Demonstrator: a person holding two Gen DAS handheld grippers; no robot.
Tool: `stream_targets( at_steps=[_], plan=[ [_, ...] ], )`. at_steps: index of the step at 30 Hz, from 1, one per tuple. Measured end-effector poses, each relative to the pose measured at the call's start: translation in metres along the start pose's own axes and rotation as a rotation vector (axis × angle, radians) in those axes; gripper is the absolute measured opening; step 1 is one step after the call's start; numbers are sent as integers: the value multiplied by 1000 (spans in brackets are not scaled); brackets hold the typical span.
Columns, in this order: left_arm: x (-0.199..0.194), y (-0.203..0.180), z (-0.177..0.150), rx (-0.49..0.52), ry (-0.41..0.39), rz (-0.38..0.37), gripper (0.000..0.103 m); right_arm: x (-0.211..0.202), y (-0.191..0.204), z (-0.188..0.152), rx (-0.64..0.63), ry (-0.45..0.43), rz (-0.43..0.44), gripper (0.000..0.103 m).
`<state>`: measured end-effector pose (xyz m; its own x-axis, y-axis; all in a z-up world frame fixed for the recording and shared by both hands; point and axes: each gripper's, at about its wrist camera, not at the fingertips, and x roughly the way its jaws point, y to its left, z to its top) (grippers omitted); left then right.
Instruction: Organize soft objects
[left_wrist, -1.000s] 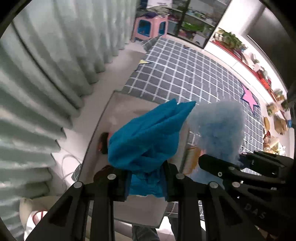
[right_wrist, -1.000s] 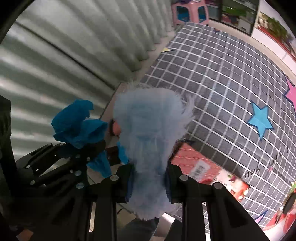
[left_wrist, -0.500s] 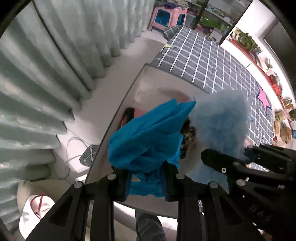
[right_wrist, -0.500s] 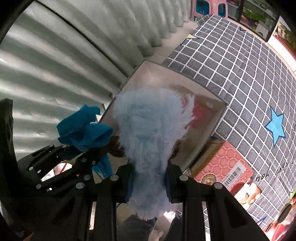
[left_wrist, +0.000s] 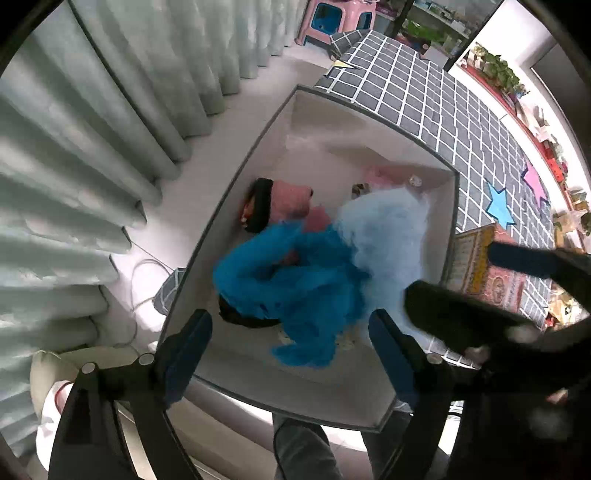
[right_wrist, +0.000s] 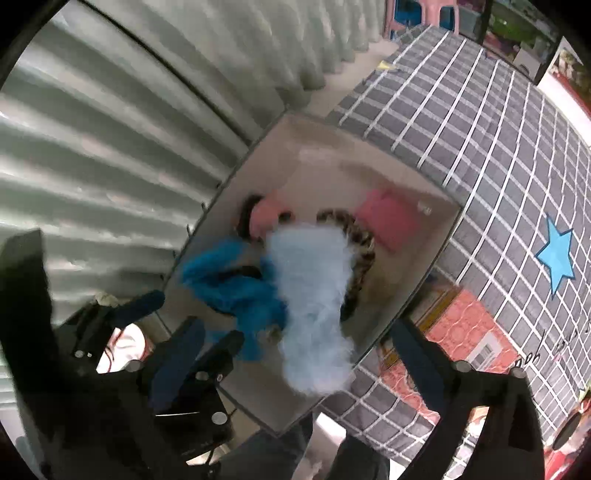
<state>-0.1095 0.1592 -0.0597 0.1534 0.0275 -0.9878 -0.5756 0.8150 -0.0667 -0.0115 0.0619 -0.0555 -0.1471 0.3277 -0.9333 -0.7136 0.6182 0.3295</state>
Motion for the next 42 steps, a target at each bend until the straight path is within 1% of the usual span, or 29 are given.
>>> stream_targets(
  at_steps=[2, 5, 7, 11, 17, 21, 30, 36, 42],
  plan=[
    [-1, 1, 1, -13, -12, -3, 93, -4, -2, 1, 1, -11, -7, 102],
    [-3, 6, 2, -55, -37, 51, 93, -8, -7, 2, 8, -21, -17, 102],
    [-1, 9, 3, -72, -22, 72, 93, -11, -10, 0, 15, -29, -21, 102],
    [2, 14, 0, -90, 5, 48, 96, -14, -11, -2, 11, -43, -37, 102],
    [-1, 12, -5, -76, 14, 68, 96, -13, -9, -3, 18, -24, -41, 102],
    [-2, 11, -7, -58, 7, 82, 96, -11, -7, -3, 18, -17, -48, 102],
    [-5, 5, -9, -20, -8, 78, 97, -8, -1, -6, -5, 2, -43, 102],
    [-7, 6, -9, -20, -15, 65, 97, -8, 0, -6, -2, 8, -47, 102],
    [-4, 6, -8, -22, -2, 64, 97, -9, 0, -5, -3, 9, -50, 102]
  ],
)
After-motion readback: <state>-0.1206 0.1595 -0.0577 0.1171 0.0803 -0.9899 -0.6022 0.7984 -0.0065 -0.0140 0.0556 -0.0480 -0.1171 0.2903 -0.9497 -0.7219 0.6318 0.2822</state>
